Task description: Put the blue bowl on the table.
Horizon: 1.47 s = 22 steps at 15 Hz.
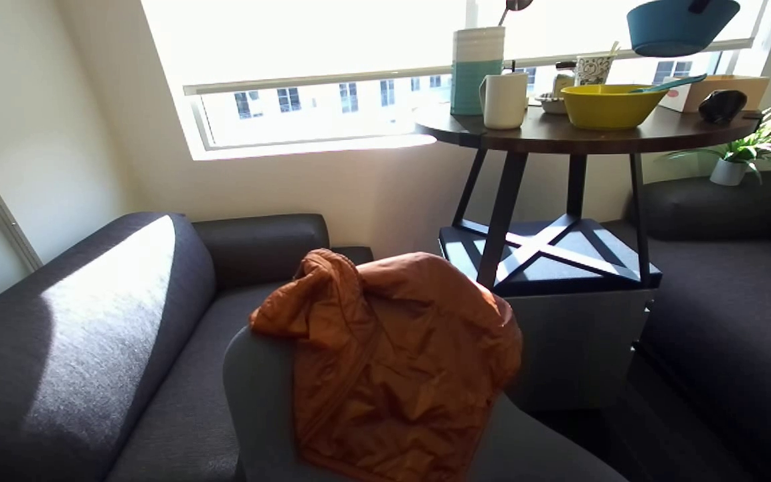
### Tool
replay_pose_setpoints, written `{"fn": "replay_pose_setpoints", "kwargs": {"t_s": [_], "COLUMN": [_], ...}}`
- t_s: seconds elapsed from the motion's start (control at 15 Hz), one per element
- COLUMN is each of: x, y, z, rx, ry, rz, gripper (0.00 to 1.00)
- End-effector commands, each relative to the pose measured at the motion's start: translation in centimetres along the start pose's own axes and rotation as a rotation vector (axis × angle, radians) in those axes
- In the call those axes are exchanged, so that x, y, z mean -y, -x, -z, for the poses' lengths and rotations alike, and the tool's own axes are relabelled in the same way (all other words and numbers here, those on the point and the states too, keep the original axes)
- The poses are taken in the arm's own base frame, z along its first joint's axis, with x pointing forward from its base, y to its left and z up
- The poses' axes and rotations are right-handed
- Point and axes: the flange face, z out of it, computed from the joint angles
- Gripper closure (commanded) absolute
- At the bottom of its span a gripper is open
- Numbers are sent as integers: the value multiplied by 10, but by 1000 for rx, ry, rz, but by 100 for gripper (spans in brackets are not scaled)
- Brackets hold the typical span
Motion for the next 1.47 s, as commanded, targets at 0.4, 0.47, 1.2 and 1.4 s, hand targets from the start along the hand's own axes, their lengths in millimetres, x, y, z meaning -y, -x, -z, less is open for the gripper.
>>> {"fn": "replay_pose_setpoints", "kwargs": {"t_s": [0.4, 0.47, 1.2, 1.4], "x": [9, 7, -26, -30], "y": [-41, -47, -34, -32], "z": [-45, -51, -75, -81], "rx": [-11, -5, 14, 23], "ry": [-31, -21, 36, 36], "rz": [125, 130, 53, 52], "gripper": [99, 99, 99, 99]}}
